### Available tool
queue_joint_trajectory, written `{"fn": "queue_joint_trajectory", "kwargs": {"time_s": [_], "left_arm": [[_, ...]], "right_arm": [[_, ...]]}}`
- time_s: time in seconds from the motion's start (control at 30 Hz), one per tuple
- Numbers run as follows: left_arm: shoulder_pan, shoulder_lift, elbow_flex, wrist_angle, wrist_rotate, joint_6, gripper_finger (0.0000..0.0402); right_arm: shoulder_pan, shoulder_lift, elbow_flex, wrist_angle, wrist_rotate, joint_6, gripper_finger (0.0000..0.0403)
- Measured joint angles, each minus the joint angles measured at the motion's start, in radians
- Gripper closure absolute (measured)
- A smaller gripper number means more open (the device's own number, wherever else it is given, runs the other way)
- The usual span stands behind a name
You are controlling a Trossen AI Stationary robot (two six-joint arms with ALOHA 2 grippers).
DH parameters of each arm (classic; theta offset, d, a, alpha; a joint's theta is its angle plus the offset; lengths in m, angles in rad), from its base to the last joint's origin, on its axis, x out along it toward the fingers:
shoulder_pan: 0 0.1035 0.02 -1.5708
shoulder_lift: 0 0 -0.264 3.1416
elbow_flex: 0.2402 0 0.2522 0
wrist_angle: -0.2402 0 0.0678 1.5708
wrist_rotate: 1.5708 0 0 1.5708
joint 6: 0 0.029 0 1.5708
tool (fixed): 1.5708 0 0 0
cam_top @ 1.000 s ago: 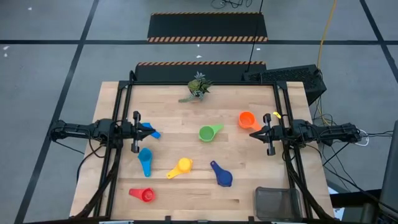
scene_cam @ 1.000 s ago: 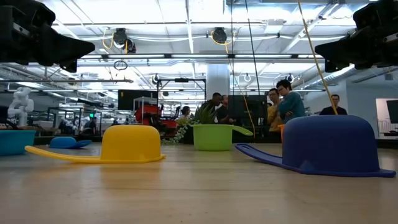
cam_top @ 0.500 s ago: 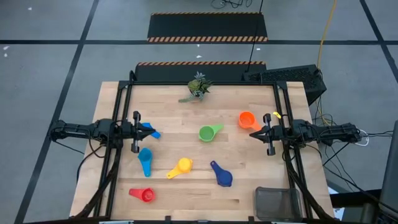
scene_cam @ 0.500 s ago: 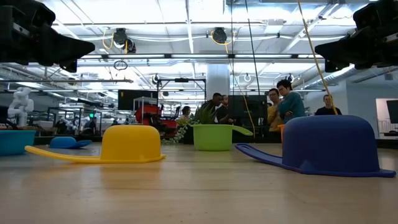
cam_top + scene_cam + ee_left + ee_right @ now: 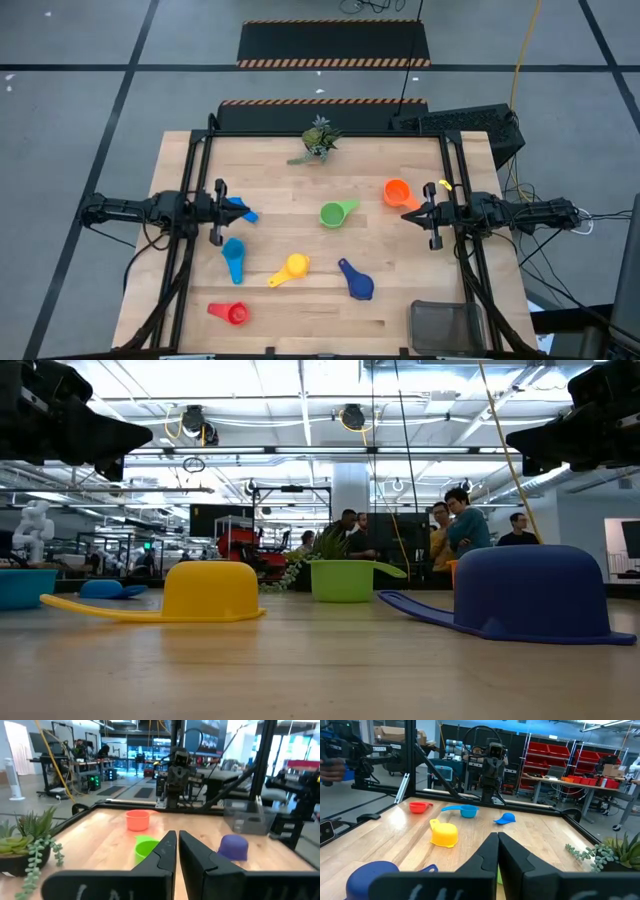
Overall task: Nest measuring cups in basket
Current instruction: Stack the green measuring cup on top of the orange measuring cup
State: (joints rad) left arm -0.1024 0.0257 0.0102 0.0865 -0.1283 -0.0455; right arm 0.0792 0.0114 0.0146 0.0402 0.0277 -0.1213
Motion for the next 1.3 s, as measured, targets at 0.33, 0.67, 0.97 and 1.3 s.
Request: {"fn": "queue_joint_trajectory", "kwargs": {"time_s": [0.33,0.67,0.97,1.3], "left_arm": [[0.0,0.008,0.03,0.065,-0.001,-0.026,0.0378],[0.0,0.187,0.252,-0.009,-0.001,0.04,0.0378],[0.0,0.41,0.551,-0.214,0.0,0.043,0.0378],[0.0,0.578,0.875,-0.457,0.0,0.049,0.0378]], "right_arm": [[0.0,0.0,0.0,0.0,-0.001,0.004,0.0403],[0.0,0.0,0.0,0.0,-0.002,0.004,0.0403],[0.0,0.0,0.0,0.0,-0.003,0.005,0.0403],[0.0,0.0,0.0,0.0,-0.003,0.005,0.0403]]}}
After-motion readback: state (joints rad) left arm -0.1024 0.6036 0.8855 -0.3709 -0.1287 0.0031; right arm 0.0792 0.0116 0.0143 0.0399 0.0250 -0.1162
